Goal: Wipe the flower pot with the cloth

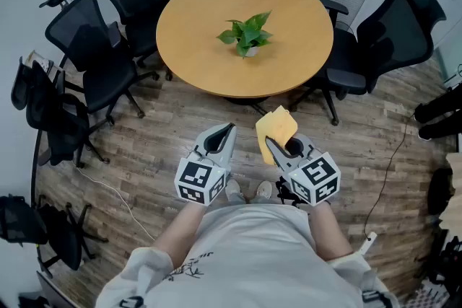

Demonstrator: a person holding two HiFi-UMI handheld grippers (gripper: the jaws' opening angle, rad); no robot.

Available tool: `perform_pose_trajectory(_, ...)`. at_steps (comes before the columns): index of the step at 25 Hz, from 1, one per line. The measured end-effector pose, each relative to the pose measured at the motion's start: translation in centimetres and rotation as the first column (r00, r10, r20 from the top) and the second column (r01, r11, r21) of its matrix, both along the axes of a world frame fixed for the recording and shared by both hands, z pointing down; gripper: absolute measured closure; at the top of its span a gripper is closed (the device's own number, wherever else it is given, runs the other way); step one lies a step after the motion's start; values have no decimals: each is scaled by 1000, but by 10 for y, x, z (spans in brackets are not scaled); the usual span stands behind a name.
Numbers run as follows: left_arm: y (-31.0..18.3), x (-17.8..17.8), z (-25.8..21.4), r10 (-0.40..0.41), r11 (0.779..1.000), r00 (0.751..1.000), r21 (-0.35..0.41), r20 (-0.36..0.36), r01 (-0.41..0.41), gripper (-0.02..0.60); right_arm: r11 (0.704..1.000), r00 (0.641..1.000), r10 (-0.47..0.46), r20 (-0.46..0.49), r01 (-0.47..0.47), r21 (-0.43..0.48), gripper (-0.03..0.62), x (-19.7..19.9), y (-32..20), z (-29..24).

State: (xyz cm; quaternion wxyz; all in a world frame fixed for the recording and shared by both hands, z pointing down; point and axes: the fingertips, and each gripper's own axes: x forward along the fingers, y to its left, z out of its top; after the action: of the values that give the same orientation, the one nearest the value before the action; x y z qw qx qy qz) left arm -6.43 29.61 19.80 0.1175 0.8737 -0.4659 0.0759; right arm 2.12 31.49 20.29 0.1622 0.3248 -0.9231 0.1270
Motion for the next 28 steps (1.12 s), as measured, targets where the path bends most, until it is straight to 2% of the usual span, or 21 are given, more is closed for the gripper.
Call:
perform_pose_trajectory(16,0,-8,-5,15,1000,1000,11,-3,-15,571,1000,1000,6,-11,-6,8,539,-9,1,-4)
perform_pose_trajectory(20,-1,-18,-3,17,1000,1000,11,-5,-17,571,1000,1000,8,27,-8,-18,539,-19,1,-5)
perform_pose_trajectory(28,1,-32,-1,55,998,998,22,-10,-55,571,1000,999,28,26,-28,-5,539,-41,6,-7)
